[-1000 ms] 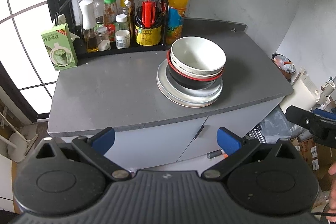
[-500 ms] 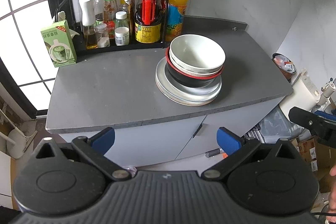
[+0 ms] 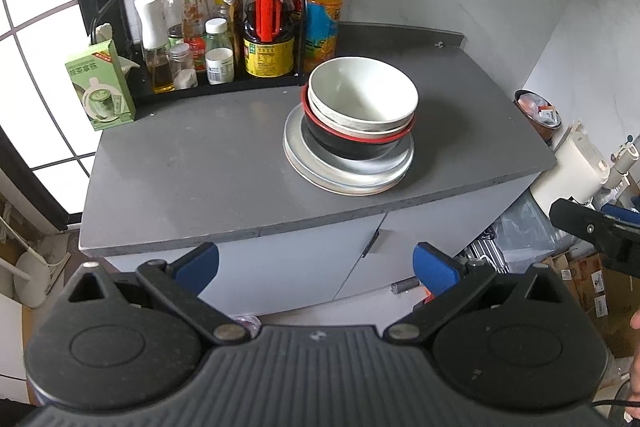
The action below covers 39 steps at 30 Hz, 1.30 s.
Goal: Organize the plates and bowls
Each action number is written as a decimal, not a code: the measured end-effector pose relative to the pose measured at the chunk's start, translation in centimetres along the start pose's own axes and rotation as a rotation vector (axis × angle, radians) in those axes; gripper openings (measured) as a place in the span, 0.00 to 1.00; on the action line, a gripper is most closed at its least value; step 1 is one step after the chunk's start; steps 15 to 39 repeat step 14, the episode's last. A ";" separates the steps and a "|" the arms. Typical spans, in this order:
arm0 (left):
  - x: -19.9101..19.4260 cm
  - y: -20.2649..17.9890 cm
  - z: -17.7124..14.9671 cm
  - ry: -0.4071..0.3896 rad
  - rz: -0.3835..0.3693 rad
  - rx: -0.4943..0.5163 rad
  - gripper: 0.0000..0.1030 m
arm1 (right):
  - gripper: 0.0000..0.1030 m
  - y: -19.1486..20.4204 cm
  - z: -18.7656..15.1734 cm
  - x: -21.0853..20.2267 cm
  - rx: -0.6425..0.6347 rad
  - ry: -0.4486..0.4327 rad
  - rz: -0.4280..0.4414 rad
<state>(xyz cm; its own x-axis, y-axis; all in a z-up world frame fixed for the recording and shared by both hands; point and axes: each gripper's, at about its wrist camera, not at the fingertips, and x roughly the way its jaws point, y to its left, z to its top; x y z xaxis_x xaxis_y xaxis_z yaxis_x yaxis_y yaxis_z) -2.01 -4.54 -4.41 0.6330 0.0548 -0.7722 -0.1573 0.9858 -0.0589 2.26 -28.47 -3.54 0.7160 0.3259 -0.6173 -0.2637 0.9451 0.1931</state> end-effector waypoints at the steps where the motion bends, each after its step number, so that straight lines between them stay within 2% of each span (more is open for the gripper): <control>1: 0.1 -0.2 0.0 0.001 -0.001 0.002 0.99 | 1.00 -0.2 0.0 0.0 0.000 0.001 -0.002; 14: 1.3 -1.9 0.8 0.013 0.026 -0.011 0.99 | 1.00 -2.4 1.0 1.4 -0.042 0.037 0.032; 39: 1.3 -1.9 0.8 0.013 0.026 -0.011 0.99 | 1.00 -2.4 1.0 1.4 -0.042 0.037 0.032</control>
